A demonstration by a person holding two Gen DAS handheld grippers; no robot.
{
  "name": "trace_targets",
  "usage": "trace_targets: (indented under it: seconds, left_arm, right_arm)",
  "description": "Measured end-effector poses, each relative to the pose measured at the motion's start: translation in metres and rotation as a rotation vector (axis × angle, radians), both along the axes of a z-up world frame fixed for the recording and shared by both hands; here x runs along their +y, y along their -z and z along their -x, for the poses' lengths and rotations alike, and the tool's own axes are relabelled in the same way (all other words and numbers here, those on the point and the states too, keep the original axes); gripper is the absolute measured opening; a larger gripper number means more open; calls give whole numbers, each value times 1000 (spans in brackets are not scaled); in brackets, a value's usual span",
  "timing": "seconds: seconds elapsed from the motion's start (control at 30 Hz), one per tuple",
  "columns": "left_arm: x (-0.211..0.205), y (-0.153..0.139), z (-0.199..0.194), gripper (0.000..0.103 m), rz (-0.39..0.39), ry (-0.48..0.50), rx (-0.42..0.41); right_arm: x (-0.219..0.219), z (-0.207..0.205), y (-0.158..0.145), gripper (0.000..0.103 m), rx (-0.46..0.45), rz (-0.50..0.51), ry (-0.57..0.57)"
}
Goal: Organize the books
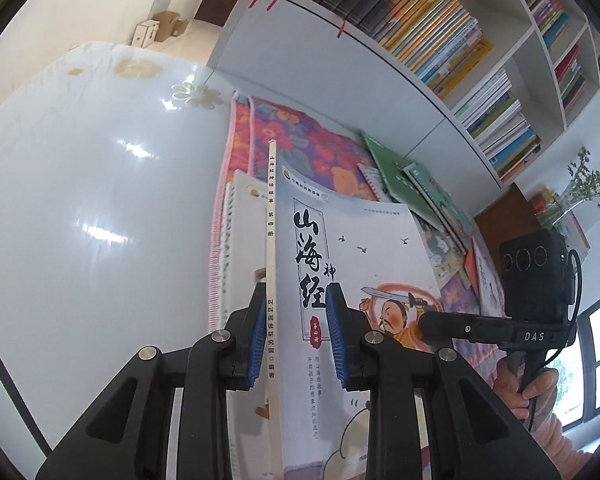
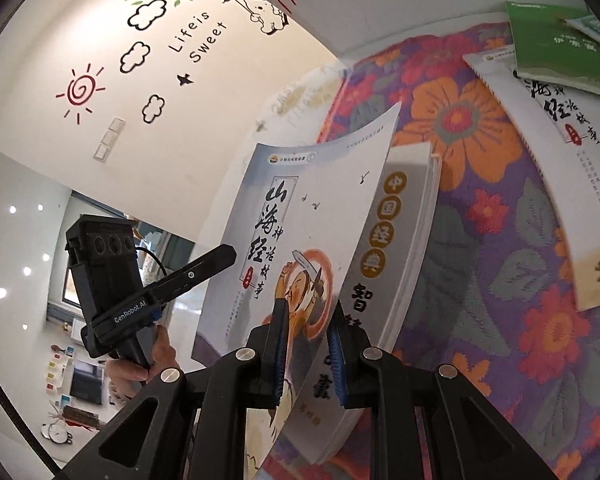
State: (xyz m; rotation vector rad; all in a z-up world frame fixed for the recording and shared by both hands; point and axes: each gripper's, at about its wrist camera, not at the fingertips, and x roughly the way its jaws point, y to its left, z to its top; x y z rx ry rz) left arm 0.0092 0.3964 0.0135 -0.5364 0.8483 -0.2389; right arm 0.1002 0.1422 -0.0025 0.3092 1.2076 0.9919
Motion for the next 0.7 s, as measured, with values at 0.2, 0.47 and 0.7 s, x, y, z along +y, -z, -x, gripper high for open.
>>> trace_targets:
  seconds: [0.2,0.47,0.7]
  left_arm:
    - [-1,5,0,25,-59,-19,0]
    - [1,9,1,28,-65,-22,0]
    - [-8,6,0,29,-128,-26,-4]
  right_arm:
    - [1,3,9,19,-47,6,17]
    - [-4,7,12,19,-60,-23,52]
    - [-4,14,8,19,-87,3,57]
